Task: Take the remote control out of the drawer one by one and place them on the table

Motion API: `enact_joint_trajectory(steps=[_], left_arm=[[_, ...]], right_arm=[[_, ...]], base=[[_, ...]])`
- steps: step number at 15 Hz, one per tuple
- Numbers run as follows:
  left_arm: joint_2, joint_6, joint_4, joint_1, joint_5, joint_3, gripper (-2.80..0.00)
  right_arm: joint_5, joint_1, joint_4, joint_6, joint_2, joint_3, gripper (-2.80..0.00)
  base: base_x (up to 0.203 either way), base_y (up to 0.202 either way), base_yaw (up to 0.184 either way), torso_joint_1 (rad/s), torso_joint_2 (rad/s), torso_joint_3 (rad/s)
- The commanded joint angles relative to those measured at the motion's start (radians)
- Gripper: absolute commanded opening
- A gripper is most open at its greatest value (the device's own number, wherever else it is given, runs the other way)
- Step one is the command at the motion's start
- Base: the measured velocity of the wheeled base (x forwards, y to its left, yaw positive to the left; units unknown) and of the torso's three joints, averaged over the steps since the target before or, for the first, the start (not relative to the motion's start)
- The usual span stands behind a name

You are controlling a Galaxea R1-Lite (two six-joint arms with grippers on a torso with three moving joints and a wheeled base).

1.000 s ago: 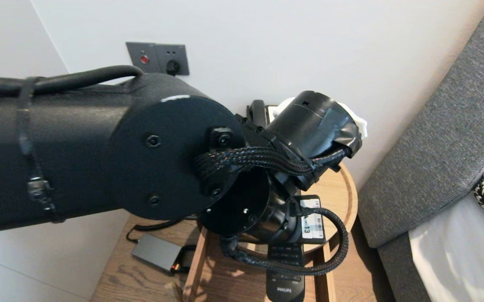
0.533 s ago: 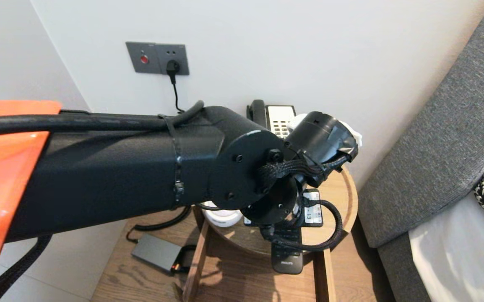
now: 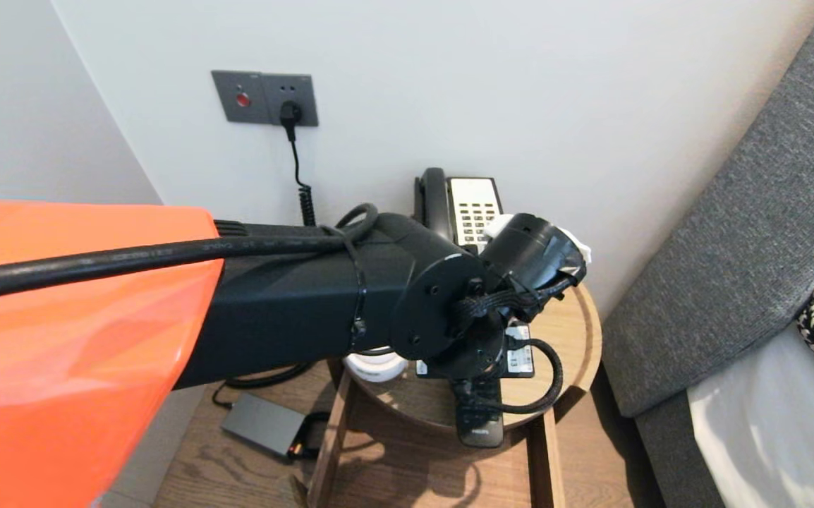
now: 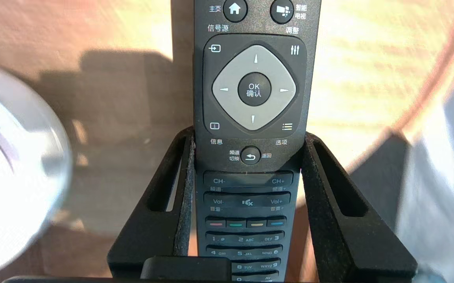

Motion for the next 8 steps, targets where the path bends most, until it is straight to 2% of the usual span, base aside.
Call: enact_joint_trajectory(steps=[1, 8], left_arm=[[0.021, 0.002, -0.01, 0.006, 0.015, 0.0, -2.8], [0.034, 0.035, -0.037, 0.046, 0.016, 0.0, -2.8]], right_arm=[[0.0, 0.0, 0.0, 0.0, 0.001, 0.026, -2.8], [0.0, 0.0, 0.0, 0.0, 0.001, 0.026, -2.8]], base=[[0.0, 0.0, 0.0, 0.0, 0.0, 0.0], [0.0, 0.0, 0.0, 0.0, 0.0, 0.0]])
